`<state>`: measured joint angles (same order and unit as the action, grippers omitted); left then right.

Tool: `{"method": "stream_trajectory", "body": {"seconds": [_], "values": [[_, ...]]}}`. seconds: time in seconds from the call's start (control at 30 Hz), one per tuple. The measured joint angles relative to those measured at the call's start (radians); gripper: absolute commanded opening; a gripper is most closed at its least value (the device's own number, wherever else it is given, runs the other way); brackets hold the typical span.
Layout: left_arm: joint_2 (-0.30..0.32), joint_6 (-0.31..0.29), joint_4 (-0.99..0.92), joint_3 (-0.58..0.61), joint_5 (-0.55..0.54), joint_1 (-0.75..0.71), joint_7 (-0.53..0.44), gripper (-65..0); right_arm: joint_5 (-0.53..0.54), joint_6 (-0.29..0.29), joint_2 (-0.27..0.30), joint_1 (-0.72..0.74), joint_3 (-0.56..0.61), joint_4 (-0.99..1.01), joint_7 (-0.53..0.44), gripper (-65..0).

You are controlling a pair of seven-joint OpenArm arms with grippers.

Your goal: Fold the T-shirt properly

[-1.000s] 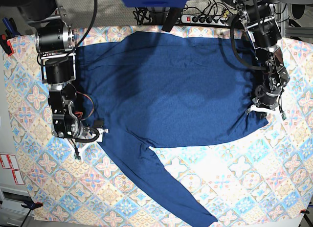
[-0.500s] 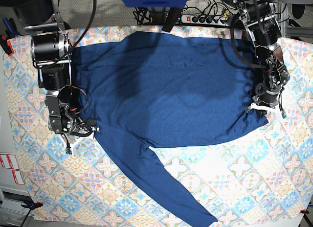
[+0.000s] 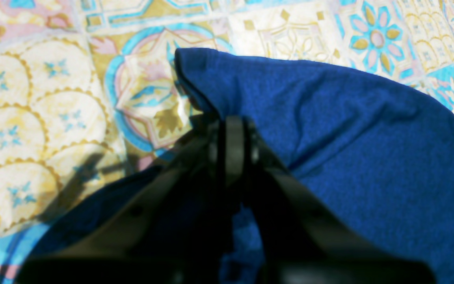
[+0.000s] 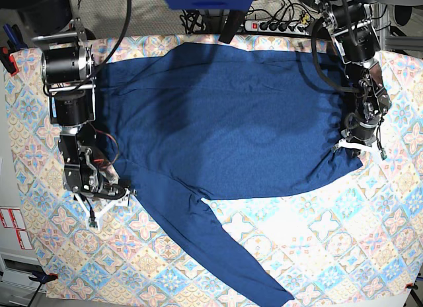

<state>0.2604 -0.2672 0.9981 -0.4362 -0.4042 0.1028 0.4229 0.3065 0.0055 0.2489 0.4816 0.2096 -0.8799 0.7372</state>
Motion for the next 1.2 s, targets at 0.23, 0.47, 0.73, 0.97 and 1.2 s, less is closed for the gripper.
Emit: {"method": "stream_trajectory", "body": {"seconds": [0.23, 0.47, 0.73, 0.97, 1.2], "values": [[0.0, 0.0, 0.0, 0.0, 0.0, 0.003, 0.0, -65.0, -0.004, 0.221, -0.005, -0.037, 0.0, 0.01, 0.013, -20.8], [0.0, -0.001, 0.0, 0.0, -0.001, 0.002, 0.0, -65.0, -0.007, 0.226, -0.005, -0.03, 0.0, 0.084, -0.005, -20.8], [0.0, 0.0, 0.001, 0.0, 0.0, 0.002, 0.0, -65.0, -0.003, 0.228, -0.003, -0.018, 0.0, 0.194, -0.118, -21.0], [0.0, 0.0, 0.001, 0.0, 0.0, 0.0, 0.0, -65.0, -0.007, 0.22, 0.002, -0.016, -0.001, 0.202, -0.124, -52.7], [0.0, 0.0, 0.004, 0.0, 0.0, -0.002, 0.0, -65.0, -0.008, 0.309, 0.003, -0.022, -0.002, 0.196, -0.116, -64.5]]}}
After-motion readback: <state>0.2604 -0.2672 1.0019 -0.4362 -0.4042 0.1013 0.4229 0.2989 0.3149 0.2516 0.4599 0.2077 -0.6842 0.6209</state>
